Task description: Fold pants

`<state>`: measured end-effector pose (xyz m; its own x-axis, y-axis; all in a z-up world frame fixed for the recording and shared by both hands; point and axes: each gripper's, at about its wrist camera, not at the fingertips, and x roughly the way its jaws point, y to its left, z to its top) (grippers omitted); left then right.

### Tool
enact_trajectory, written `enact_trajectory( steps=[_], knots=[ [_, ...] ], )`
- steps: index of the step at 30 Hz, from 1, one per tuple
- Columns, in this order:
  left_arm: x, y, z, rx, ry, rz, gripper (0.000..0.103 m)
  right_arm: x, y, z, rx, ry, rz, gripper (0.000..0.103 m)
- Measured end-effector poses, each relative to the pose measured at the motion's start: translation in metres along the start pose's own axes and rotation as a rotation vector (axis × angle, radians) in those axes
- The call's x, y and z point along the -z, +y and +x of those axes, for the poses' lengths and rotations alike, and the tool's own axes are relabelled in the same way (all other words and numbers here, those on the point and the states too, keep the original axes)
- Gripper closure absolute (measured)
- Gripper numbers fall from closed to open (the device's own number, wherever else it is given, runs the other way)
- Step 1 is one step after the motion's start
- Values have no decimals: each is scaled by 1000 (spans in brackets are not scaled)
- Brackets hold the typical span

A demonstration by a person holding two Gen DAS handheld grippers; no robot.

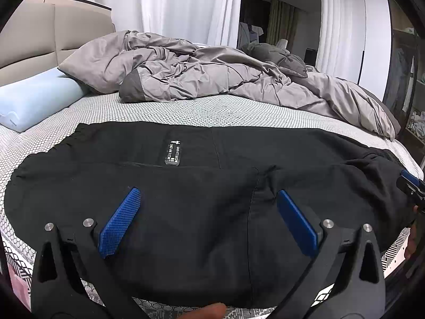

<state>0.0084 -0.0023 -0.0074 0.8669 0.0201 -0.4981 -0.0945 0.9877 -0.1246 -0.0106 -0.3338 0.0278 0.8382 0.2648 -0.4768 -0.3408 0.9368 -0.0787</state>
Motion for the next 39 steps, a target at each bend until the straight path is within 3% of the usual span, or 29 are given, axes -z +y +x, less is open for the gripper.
enact_trajectory(
  steps=[39],
  knots=[
    [0, 7, 0, -10, 3, -5, 1, 3, 9, 8, 0, 16, -62, 0]
  ],
)
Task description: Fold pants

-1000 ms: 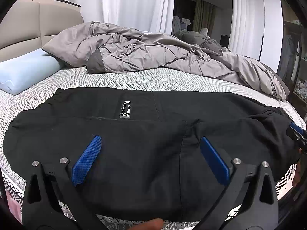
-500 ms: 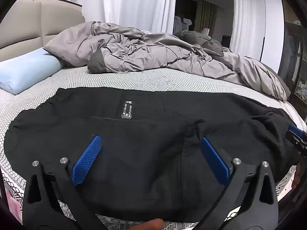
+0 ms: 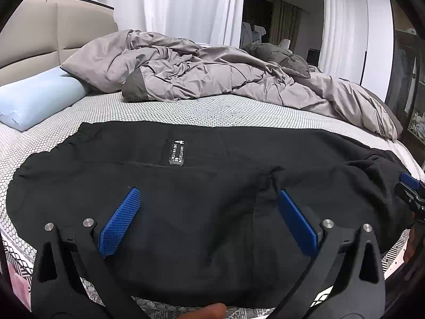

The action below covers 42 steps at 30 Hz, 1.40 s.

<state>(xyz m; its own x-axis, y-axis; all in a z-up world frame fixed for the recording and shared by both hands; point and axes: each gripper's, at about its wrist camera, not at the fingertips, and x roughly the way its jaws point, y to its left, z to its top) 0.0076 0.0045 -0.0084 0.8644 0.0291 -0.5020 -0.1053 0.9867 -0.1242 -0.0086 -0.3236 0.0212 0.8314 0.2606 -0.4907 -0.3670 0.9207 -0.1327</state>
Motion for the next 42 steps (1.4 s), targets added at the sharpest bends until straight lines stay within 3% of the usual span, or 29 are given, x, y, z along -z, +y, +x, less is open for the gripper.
enact_trajectory(
  steps=[14, 17, 20, 23, 26, 29, 30, 31, 36, 37, 38, 42],
  knots=[
    [-1, 14, -19, -11, 20, -5, 1, -13, -10, -9, -22, -6, 29, 0],
    [-5, 17, -22, -76, 52, -1, 1, -22, -18, -10, -10, 6, 42, 0],
    [-23, 36, -34, -83, 57, -30, 1, -36, -31, -17, 18, 13, 45, 0],
    [-50, 62, -38, -89, 68, -13, 1, -58, -58, -25, 62, 35, 36, 0],
    [-79, 86, -27, -180, 81, 42, 1, -84, -107, -26, 104, 83, 79, 0],
    [-105, 110, -12, -180, 91, 68, 1, -101, -164, 0, 43, 225, 192, 0],
    [-112, 119, -7, -176, 103, 57, 1, -104, -182, 17, -14, 302, 241, 2],
    [-118, 126, -1, -169, 116, 44, 1, -105, -196, 30, -62, 340, 283, 10],
    [-133, 172, 30, -145, 199, -34, 2, -98, -233, 89, -126, 494, 371, 32],
    [-133, 180, 37, -159, 212, -36, 4, -96, -235, 98, -114, 510, 372, 46],
    [-132, 184, 44, -169, 225, -33, 5, -94, -240, 110, -74, 539, 365, 50],
    [-130, 212, 70, -220, 316, -55, 8, -85, -259, 140, -12, 602, 401, 50]
  ],
)
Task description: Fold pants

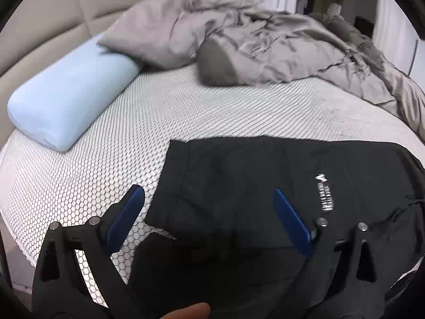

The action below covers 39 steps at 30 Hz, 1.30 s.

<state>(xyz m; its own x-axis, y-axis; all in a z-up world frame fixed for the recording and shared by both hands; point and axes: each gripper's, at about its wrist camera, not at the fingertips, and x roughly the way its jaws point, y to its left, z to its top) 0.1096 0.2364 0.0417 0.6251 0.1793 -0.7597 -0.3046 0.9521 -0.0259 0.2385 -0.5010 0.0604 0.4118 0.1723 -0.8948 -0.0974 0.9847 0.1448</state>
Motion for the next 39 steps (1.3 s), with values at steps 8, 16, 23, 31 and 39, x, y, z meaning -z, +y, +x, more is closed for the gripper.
enact_trajectory(
  steps=[8, 16, 23, 31, 39],
  knots=[
    [-20, 42, 78, -1, 169, -54, 16, -20, -17, 21, 21, 31, 48, 81],
    [-39, 55, 173, -32, 389, -76, 35, -66, 3, 8, 245, -131, -108, 93],
    [-57, 43, 193, -78, 302, -12, 84, -90, -17, 29, 256, -116, -96, 93],
    [-97, 44, 226, -158, 230, -16, 88, -137, -19, 16, 490, -310, -12, 95],
    [-97, 49, 165, -26, 106, -84, 64, -73, -21, -50, 191, -337, 20, 21]
  ],
)
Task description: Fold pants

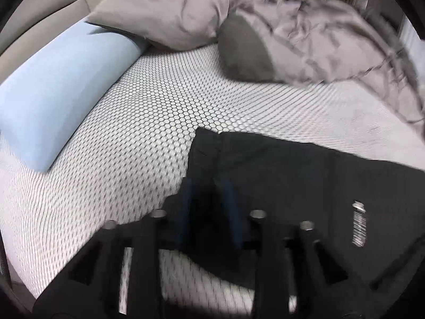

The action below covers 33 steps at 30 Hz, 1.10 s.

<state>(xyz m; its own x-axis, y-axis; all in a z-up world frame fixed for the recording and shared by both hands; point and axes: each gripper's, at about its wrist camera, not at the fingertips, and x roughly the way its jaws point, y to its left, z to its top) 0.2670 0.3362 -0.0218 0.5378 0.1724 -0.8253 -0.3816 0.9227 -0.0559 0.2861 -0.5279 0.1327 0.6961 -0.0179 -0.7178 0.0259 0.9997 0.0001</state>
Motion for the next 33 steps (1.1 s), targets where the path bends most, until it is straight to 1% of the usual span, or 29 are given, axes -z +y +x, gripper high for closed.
enact_trajectory(
  steps=[1, 2, 3, 4, 5, 6, 8, 9, 10, 12, 13, 15, 16, 17, 18, 20, 21, 22, 23, 24, 25, 27, 28, 29, 30, 31, 32, 33],
  knots=[
    [2, 2, -13, 18, -19, -13, 41, 12, 1, -16, -22, -11, 8, 13],
    [9, 2, -28, 37, -43, -30, 15, 27, -2, -32, -39, -16, 18, 9],
    [19, 5, -42, 65, -73, -49, 8, 46, -5, -52, -60, -20, 35, 7],
    [26, 4, -54, 82, -87, -56, 0, 61, -6, -68, -69, -27, 45, 4],
    [36, -3, -79, 95, -96, -55, 1, 78, -4, -85, -80, -42, 56, 2],
    [51, -1, -92, 107, -105, -51, 1, 92, -1, -96, -91, -52, 56, 1],
    [79, -4, -117, 108, -113, -54, 1, 119, 5, -117, -118, -71, 51, 0],
    [89, -5, -118, 109, -109, -55, 1, 134, 8, -126, -131, -77, 53, 0],
    [100, 2, -121, 107, -102, -54, 1, 148, 10, -133, -136, -78, 55, 0],
    [115, 7, -114, 82, -77, -56, 1, 172, 15, -143, -137, -80, 59, 0],
    [131, 21, -125, 61, -56, -60, 1, 177, 14, -142, -142, -79, 59, 0],
    [145, 28, -112, 14, -2, -94, 1, 190, 17, -135, -164, -55, 64, 0],
    [150, 34, -104, 6, 32, -125, 2, 197, 19, -132, -166, -36, 72, 0],
    [155, 40, -99, 9, 53, -153, 7, 201, 18, -129, -162, -25, 80, 0],
    [160, 46, -90, 33, 74, -204, 11, 208, 18, -126, -154, -12, 90, 0],
    [164, 50, -83, 85, 70, -246, 33, 214, 17, -122, -147, -4, 99, 0],
    [165, 48, -81, 83, 46, -242, 42, 219, 16, -122, -144, -2, 109, 0],
    [166, 47, -82, 70, 20, -233, 68, 223, 15, -122, -139, 4, 121, 0],
    [166, 46, -86, 74, -2, -237, 72, 225, 13, -122, -136, 11, 131, 0],
    [168, 47, -95, 78, -43, -258, 74, 227, 9, -123, -129, 15, 148, 0],
    [169, 48, -107, 75, -87, -262, 80, 228, 7, -124, -126, 13, 158, 0],
    [169, 51, -120, 55, -125, -250, 80, 231, 2, -131, -125, 1, 171, 0],
    [170, 53, -120, 25, -126, -249, 82, 232, 0, -133, -123, -2, 172, 0],
    [166, 58, -110, -34, -102, -259, 84, 233, -2, -135, -118, -3, 174, 0],
    [167, 62, -103, -70, -70, -272, 87, 234, -5, -134, -120, -3, 180, 0],
    [169, 67, -94, -75, -36, -300, 93, 233, -7, -132, -126, -3, 188, 0],
    [171, 71, -89, -41, -22, -334, 94, 232, -9, -127, -138, -1, 207, 0],
    [173, 71, -88, -24, -23, -347, 94, 230, -13, -124, -150, -2, 225, 0]
  ],
)
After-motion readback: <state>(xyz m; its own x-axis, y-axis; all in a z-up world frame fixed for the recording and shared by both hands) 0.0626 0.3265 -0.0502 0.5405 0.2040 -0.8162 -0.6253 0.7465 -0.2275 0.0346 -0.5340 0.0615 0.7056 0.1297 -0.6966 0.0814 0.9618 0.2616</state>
